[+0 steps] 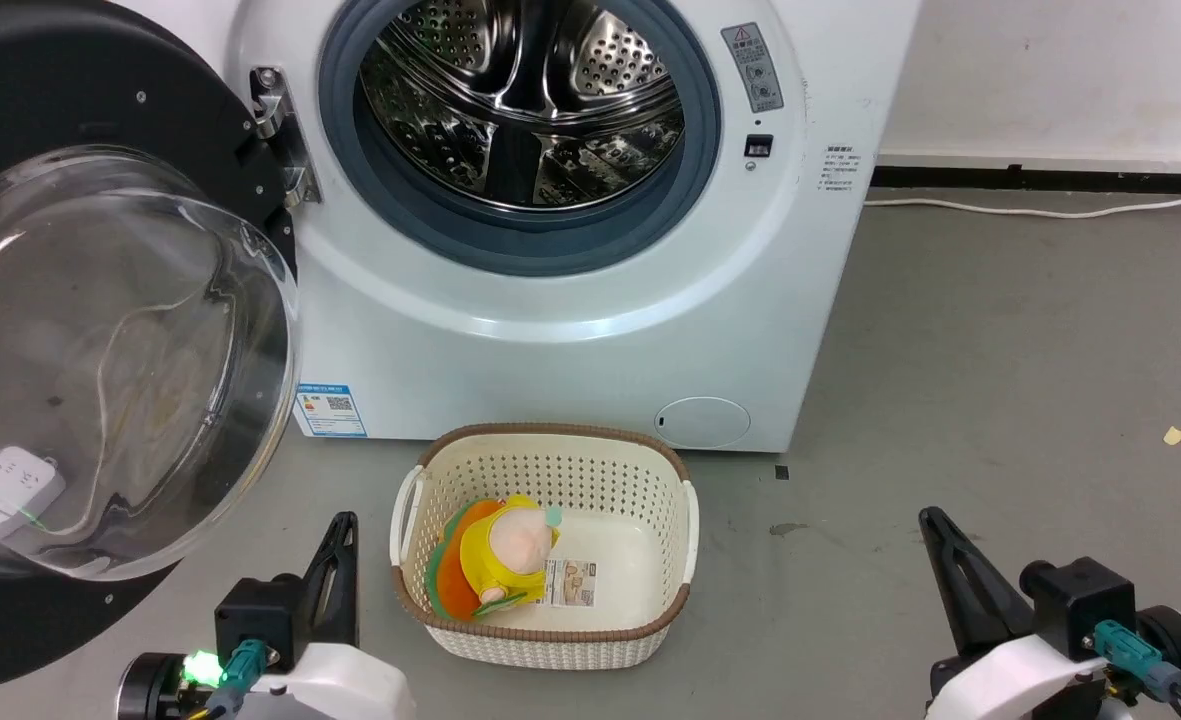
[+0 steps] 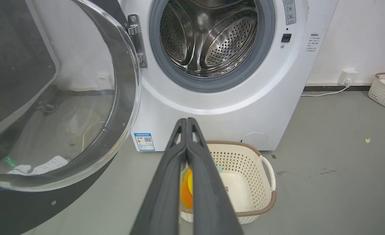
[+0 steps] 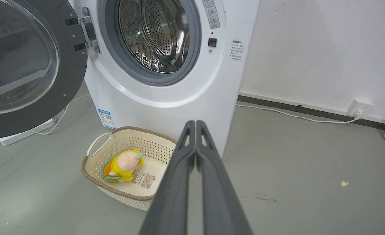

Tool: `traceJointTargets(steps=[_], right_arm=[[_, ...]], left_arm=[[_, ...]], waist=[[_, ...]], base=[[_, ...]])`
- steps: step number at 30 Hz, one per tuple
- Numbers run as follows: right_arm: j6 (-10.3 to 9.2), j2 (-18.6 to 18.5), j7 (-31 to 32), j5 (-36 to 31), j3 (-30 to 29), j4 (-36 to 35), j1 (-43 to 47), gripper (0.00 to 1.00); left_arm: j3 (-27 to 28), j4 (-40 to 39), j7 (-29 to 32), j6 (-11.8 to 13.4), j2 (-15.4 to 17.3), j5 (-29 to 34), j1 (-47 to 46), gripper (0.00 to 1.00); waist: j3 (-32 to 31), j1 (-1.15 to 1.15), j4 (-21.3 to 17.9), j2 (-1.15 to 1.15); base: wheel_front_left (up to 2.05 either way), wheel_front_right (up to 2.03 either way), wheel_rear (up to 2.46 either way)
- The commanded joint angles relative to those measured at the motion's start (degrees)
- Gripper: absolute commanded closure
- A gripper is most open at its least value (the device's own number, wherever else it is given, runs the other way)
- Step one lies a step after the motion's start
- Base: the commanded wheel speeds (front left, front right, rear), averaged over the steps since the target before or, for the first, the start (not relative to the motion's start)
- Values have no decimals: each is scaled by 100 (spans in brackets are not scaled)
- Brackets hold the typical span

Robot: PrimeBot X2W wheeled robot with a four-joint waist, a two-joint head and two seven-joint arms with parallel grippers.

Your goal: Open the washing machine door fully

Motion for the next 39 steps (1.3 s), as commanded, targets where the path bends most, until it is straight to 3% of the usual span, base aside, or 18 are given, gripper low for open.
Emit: traceJointTargets(steps=[1, 39], right_arm=[[4, 26, 28, -27, -14, -48, -51, 100], [5, 30, 226, -103, -23, -151, -79, 100]], left_arm=[[16, -35, 33, -18, 4, 49, -68, 100], [130, -113, 230, -50, -23, 173, -115, 100]], waist=[[2, 0, 1, 0], [25, 0, 17, 0]], base=[[0, 0, 0], [0, 0, 0]])
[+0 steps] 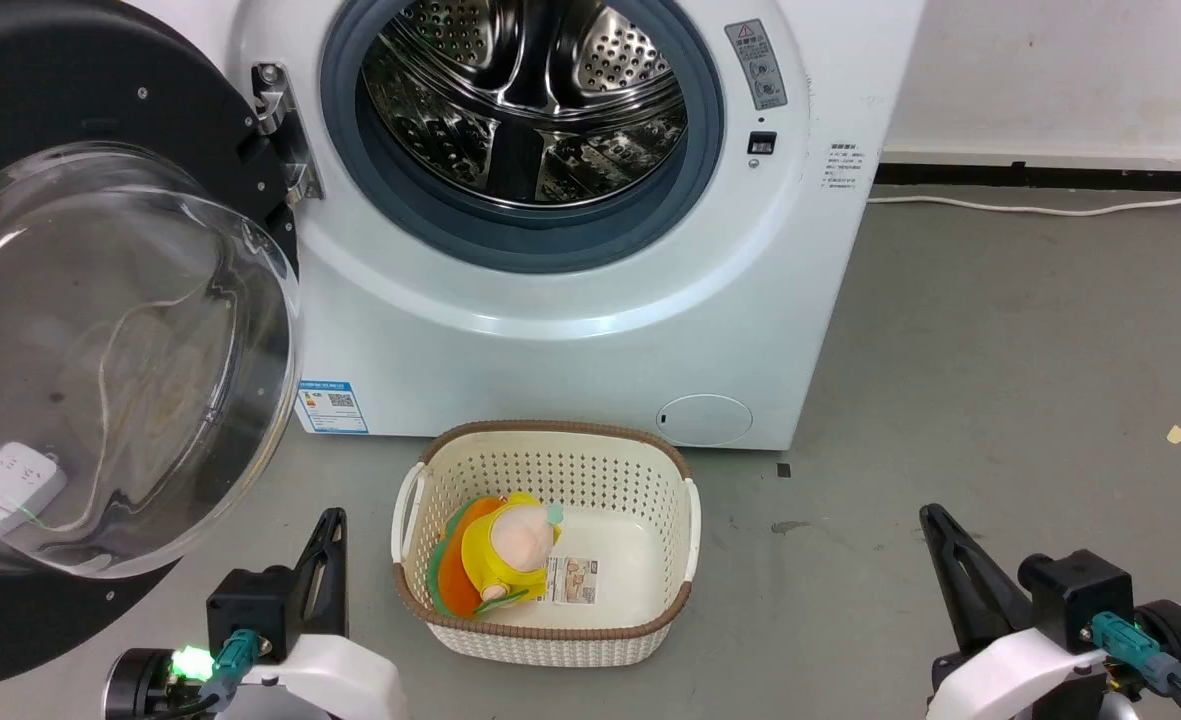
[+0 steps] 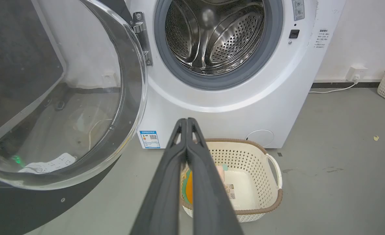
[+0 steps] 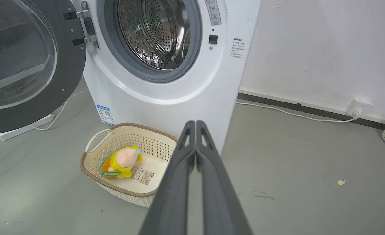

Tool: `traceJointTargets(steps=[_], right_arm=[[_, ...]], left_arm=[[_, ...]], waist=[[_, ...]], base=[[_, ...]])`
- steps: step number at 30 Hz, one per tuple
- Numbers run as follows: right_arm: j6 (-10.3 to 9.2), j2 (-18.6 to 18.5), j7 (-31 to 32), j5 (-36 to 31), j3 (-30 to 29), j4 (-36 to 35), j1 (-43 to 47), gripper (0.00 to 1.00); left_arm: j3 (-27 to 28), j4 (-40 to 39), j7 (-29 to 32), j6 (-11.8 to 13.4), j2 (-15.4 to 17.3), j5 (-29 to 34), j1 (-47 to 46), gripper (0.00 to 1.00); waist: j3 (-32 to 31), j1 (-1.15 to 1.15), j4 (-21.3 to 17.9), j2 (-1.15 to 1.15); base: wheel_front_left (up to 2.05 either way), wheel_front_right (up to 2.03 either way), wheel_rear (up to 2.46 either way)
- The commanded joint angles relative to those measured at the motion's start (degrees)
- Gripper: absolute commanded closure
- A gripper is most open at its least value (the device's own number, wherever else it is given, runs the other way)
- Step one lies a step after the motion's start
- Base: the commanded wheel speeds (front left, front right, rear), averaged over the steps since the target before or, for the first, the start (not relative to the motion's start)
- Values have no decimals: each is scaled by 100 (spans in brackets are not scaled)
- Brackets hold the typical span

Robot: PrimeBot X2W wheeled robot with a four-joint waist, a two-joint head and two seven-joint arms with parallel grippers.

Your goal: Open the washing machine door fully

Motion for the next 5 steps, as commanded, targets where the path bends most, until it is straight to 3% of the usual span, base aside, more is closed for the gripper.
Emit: traceJointTargets(steps=[1, 5], right_arm=[[5, 29, 3, -43, -14, -27, -70, 100], [5, 29, 3, -43, -14, -27, -70, 100]], left_arm=[[1, -20, 2, -25, 2, 50, -87, 100], [1, -20, 2, -25, 2, 50, -87, 100]], waist=[[0, 0, 0, 0], [0, 0, 0, 0]], base=[[0, 0, 0], [0, 0, 0]])
